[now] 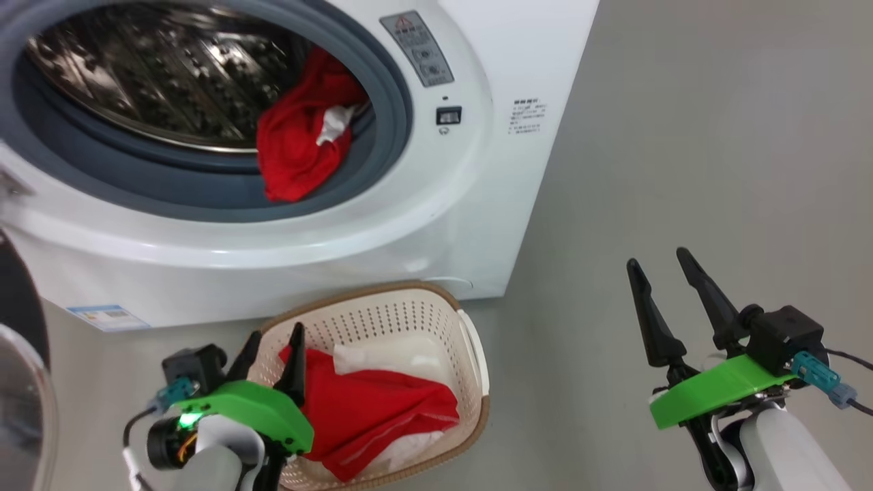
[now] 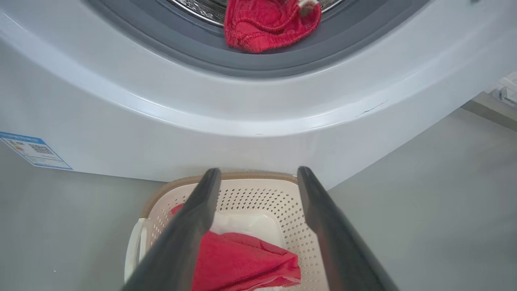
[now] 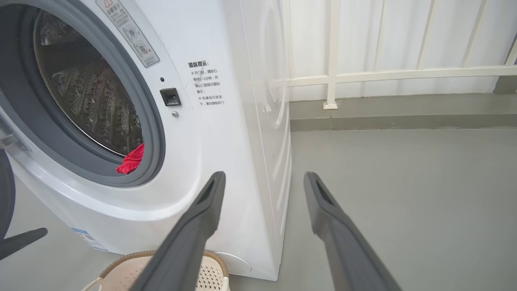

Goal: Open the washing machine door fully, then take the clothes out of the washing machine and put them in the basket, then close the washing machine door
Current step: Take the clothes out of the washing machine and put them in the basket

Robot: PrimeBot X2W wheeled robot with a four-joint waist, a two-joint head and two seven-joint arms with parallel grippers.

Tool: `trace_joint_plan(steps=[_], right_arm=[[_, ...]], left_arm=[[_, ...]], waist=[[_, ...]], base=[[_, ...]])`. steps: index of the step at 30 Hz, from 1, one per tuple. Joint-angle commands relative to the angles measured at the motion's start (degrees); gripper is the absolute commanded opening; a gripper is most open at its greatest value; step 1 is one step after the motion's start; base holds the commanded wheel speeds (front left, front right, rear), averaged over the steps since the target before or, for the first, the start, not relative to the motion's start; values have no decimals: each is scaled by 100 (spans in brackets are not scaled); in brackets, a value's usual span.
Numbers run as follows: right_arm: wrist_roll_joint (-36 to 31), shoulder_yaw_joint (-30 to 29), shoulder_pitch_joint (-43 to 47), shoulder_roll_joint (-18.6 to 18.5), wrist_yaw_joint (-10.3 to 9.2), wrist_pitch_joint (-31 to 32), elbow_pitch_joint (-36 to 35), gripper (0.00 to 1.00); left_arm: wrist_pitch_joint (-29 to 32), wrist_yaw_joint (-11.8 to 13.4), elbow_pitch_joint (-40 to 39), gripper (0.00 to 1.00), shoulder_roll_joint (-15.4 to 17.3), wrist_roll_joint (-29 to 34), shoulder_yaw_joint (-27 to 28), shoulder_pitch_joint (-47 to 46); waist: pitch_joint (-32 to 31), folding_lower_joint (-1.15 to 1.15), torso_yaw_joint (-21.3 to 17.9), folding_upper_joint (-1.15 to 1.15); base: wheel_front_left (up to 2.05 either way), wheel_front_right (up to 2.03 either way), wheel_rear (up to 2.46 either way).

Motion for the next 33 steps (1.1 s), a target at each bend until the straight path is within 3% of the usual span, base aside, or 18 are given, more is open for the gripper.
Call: trace_joint_plan(steps=[1,13,21,33], right_arm=[[-66,55,69,-35,36,-37,-149,100],[-126,57,449,-107,36,-37,-393,100],[-269,-289,639,-46,36,-37,-490,100],[-272,-452,817,-28,36,-37,-611,100]], left_arm=[[-69,51,-339,100,143,182,302,159],[-69,-99,-2410,100,44,1424,1487,1396],[-70,-359,-3171,100,0,1917,1910,1833],[-70,-529,-3725,100,-50,2156,2093,2329]], waist=[[-372,0,178,0],[-1100,0,202,0],[-1338,0,107,0],[-1570,0,-52,0]], base=[[0,0,0],[0,0,0],[0,0,0],[0,0,0]])
